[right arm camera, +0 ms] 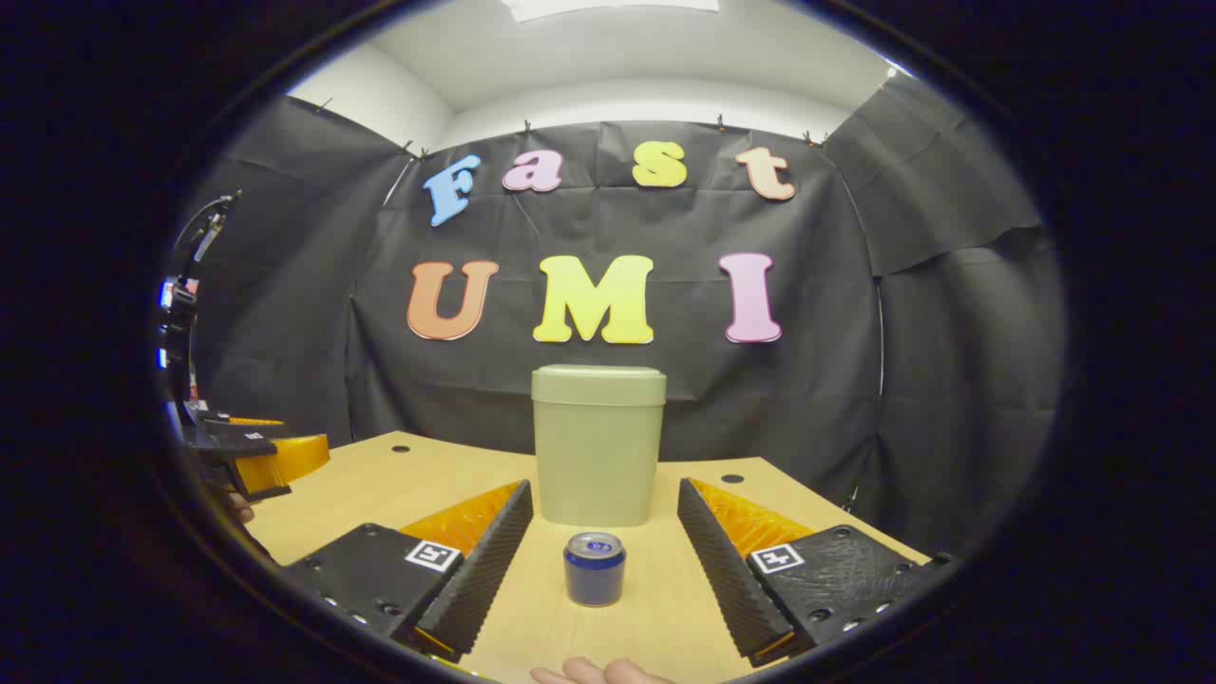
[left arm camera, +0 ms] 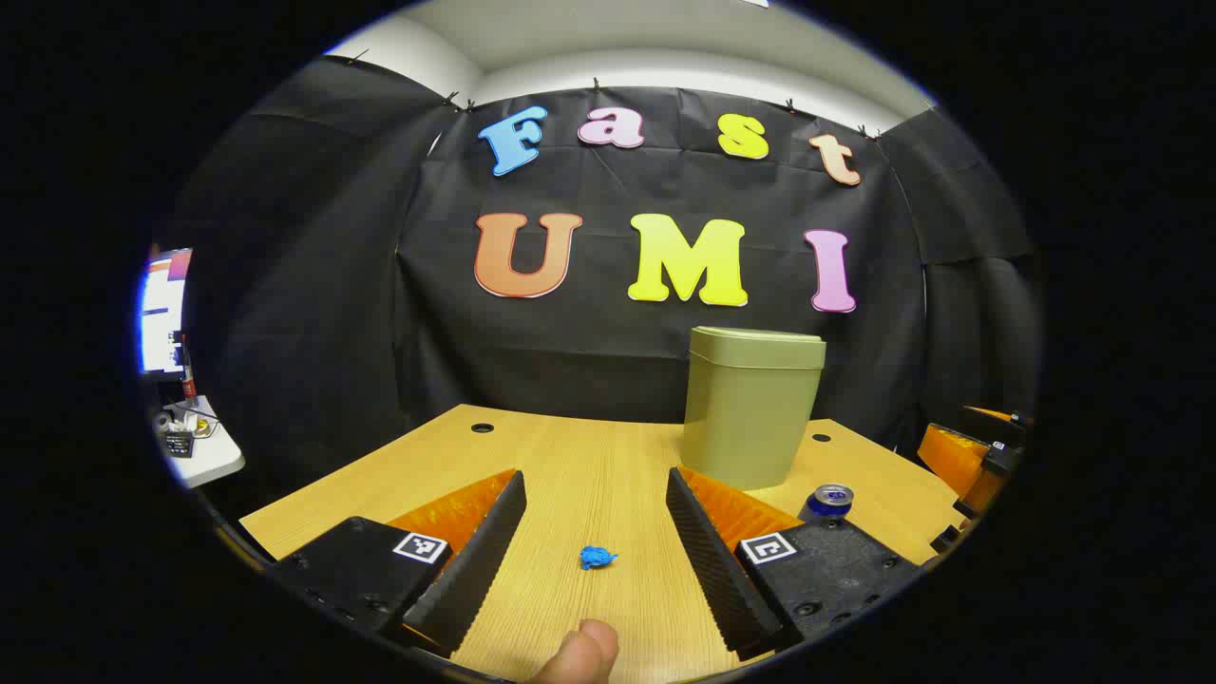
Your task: Press the lid of the desktop garbage bin to open it, pick up the crumpled paper on the desktop and throw it into the bin, then pick up the pop can on the desktop and drop it into the bin, and finally close the garbage bin lid.
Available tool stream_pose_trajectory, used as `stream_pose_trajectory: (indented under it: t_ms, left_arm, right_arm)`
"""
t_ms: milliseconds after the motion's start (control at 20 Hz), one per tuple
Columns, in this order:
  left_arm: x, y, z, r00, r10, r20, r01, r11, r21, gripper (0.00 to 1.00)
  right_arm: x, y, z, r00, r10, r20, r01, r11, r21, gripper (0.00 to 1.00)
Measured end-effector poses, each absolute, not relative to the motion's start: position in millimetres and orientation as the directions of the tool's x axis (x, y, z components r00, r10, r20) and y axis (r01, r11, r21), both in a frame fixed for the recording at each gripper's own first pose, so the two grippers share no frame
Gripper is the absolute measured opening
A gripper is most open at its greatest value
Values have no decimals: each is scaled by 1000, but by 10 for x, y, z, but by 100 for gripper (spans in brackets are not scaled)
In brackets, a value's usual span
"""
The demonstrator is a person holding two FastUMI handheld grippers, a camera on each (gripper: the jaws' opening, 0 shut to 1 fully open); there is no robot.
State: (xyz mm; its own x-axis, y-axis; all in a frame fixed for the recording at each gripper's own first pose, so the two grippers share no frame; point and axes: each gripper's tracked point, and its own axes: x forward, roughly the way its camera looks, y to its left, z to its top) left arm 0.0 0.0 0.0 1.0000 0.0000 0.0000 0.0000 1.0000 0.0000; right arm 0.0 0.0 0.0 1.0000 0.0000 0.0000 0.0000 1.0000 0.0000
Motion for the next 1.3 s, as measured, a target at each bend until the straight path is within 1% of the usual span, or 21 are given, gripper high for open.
stream_pose_trajectory:
  t_ms: [500, 1000, 1100, 1250, 1300]
  left_arm:
    - [-7, -58, -30, 1000, -16, 16, 15, 999, 47, 96]
    - [33, -110, -140, 1000, -28, -5, 28, 998, 54, 96]
    - [44, -137, -147, 999, -39, -3, 39, 998, 55, 96]
    - [57, -137, -189, 999, -41, -10, 42, 998, 54, 96]
    - [69, -139, -207, 999, -42, -13, 43, 998, 53, 96]
  right_arm:
    - [-20, -64, -40, 1000, -20, 4, 20, 1000, -20, 95]
    - [12, -60, -87, 1000, -30, -9, 29, 998, -57, 95]
    - [70, -56, -90, 999, -29, -24, 27, 998, -60, 97]
    - [228, -43, -57, 998, -14, -53, 13, 999, -30, 89]
    - [300, -42, -26, 998, -12, -62, 11, 1000, -20, 75]
